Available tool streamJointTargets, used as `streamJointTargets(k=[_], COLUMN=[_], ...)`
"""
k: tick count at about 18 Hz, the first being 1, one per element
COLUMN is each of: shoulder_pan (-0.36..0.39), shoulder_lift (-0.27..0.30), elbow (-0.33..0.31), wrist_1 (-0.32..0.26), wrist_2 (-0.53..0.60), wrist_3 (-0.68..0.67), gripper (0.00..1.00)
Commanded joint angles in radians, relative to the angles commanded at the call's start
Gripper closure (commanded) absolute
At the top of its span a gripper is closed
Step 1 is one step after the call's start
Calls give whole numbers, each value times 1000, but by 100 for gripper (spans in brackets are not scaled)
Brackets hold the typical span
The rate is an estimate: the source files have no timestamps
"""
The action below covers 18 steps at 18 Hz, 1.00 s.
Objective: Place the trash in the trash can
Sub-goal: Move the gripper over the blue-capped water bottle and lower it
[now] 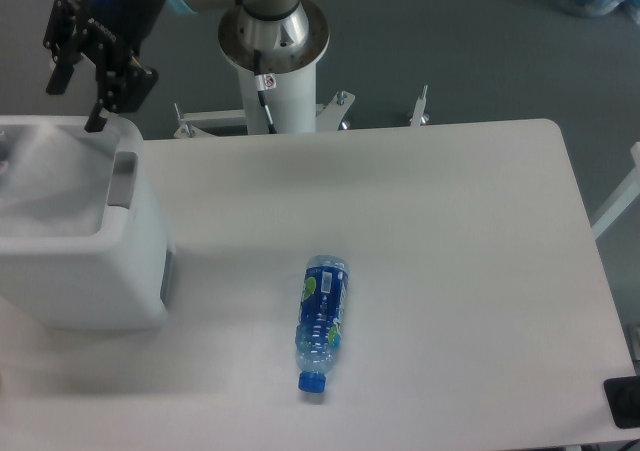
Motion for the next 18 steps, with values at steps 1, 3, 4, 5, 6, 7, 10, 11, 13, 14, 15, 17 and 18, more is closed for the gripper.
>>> streamJointTargets(k=[1, 3, 4, 5, 6, 7, 10, 11, 13, 14, 15, 17, 18], shoulder_pan=[49, 144, 169, 189, 210, 241, 272, 276, 277, 275, 270, 245, 231], shoulder_lift=[-2, -20, -59, -93, -113, -138, -244, -283, -369, -403, -429, -500, -540], elbow=[0, 5, 9, 12, 14, 15, 47, 63, 106, 124, 139, 188, 224], wrist_1=[0, 3, 15, 32, 43, 48, 49, 49, 51, 51, 49, 48, 46], wrist_2=[-3, -6, -6, -5, -5, -6, -2, 1, 11, 43, 95, 155, 176], wrist_3=[5, 11, 9, 2, -3, -3, -3, -3, -37, -58, -72, -83, -101], gripper=[0, 0, 0, 0, 0, 0, 0, 0, 0, 0, 0, 0, 0])
